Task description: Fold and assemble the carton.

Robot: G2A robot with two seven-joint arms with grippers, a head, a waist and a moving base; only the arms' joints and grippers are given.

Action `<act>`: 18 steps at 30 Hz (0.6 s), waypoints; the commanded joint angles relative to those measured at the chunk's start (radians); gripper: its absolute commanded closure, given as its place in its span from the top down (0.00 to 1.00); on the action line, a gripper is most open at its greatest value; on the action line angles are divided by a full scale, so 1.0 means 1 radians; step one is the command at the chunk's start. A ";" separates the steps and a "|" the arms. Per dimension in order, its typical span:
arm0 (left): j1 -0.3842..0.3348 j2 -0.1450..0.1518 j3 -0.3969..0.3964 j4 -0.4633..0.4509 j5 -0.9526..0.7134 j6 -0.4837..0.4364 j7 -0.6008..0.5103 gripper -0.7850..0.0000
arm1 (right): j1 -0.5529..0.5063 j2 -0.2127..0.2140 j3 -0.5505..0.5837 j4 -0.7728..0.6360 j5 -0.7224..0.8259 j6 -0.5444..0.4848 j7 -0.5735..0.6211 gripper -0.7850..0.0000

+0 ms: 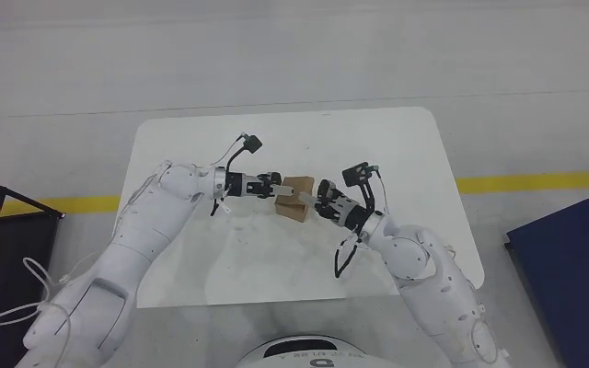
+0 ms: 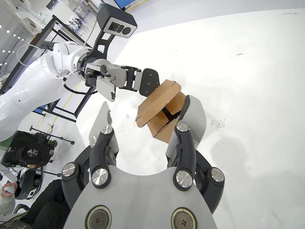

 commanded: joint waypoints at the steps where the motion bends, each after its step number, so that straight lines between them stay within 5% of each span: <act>1: -0.002 0.001 0.007 0.006 -0.010 -0.003 0.003 1.00 | 0.009 -0.001 -0.010 0.009 0.002 -0.001 0.001 0.42; 18: -0.022 0.019 0.072 0.030 -0.053 -0.036 0.036 1.00 | 0.109 -0.016 -0.103 0.096 -0.001 0.065 0.000 0.29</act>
